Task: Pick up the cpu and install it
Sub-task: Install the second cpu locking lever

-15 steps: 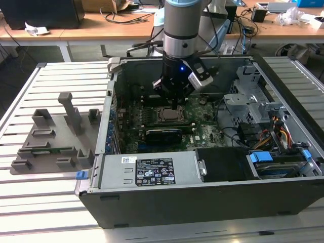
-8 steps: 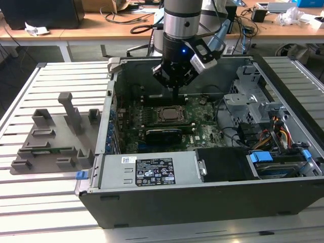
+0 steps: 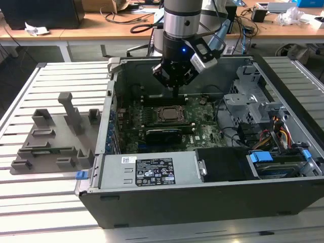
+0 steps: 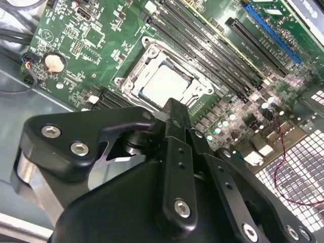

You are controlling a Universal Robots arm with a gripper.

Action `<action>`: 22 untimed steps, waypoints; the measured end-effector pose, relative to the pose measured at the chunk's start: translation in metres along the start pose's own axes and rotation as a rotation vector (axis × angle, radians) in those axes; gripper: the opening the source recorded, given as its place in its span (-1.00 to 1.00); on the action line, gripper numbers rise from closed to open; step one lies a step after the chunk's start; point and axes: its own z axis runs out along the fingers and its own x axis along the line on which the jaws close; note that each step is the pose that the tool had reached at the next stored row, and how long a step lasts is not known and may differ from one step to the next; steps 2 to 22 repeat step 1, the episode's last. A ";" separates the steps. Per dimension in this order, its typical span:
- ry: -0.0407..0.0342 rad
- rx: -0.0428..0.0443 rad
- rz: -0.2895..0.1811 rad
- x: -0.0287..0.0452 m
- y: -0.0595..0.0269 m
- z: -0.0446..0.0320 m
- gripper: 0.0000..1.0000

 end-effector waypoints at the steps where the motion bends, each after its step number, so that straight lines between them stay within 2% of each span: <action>1: 0.0001 0.0001 0.000 0.0000 0.0000 -0.0001 -0.79; 22: 0.0001 0.0001 0.000 0.0000 0.0000 -0.0001 -0.79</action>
